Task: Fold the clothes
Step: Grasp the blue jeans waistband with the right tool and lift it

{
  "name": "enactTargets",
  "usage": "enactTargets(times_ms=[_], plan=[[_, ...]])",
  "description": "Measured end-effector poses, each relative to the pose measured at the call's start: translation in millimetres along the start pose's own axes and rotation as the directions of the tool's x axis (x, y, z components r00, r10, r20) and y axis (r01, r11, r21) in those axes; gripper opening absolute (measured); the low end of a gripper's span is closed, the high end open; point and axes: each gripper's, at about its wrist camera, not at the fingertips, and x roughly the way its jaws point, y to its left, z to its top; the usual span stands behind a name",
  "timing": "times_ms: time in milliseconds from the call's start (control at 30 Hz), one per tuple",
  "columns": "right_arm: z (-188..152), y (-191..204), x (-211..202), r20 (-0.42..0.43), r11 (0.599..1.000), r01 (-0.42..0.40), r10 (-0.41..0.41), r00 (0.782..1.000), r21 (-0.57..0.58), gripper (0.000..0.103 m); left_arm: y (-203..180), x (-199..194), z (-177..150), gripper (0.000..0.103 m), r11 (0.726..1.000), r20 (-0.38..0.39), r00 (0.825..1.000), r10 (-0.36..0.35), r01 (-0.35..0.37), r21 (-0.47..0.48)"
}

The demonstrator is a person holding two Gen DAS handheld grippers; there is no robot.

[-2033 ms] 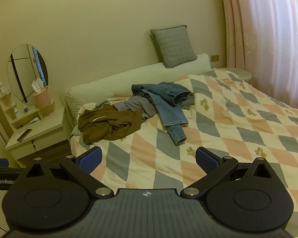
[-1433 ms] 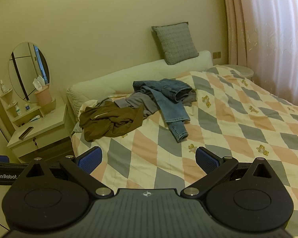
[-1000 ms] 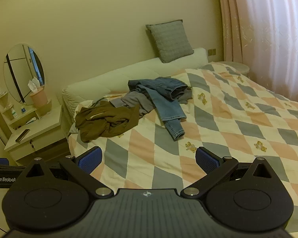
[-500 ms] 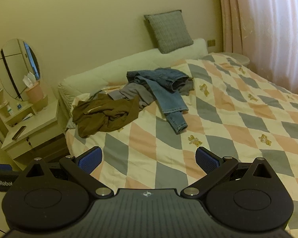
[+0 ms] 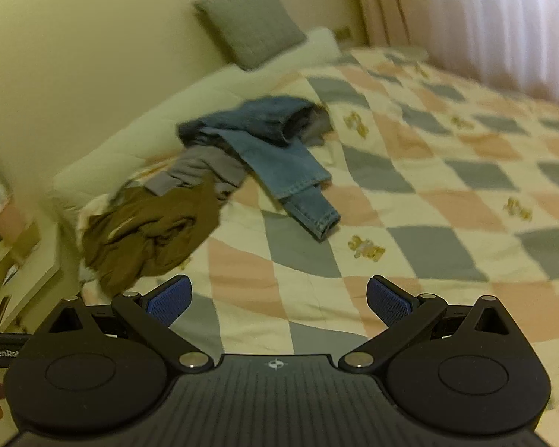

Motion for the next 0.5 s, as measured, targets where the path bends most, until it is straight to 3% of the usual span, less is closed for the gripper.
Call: enactTargets(times_ms=[167, 333, 500], plan=[[22.3, 10.2, 81.8, -0.112, 0.992, 0.041, -0.028, 0.993, 0.119, 0.103, 27.9, 54.8, 70.2, 0.102, 0.997, -0.028, 0.999, -0.023, 0.025, 0.076], [44.7, 15.2, 159.2, -0.251, 0.974, 0.061, -0.004, 0.968, 0.219, 0.103, 41.0, 101.5, 139.7, 0.102, 0.986, -0.019, 0.999, -0.046, 0.049, 0.16], [79.0, 14.3, 214.0, -0.243, 0.947, 0.054, 0.026, 0.97, 0.317, 0.097, 38.6, 140.5, 198.0, 0.102, 0.971, 0.007, 0.992, -0.13, 0.126, 0.201]])
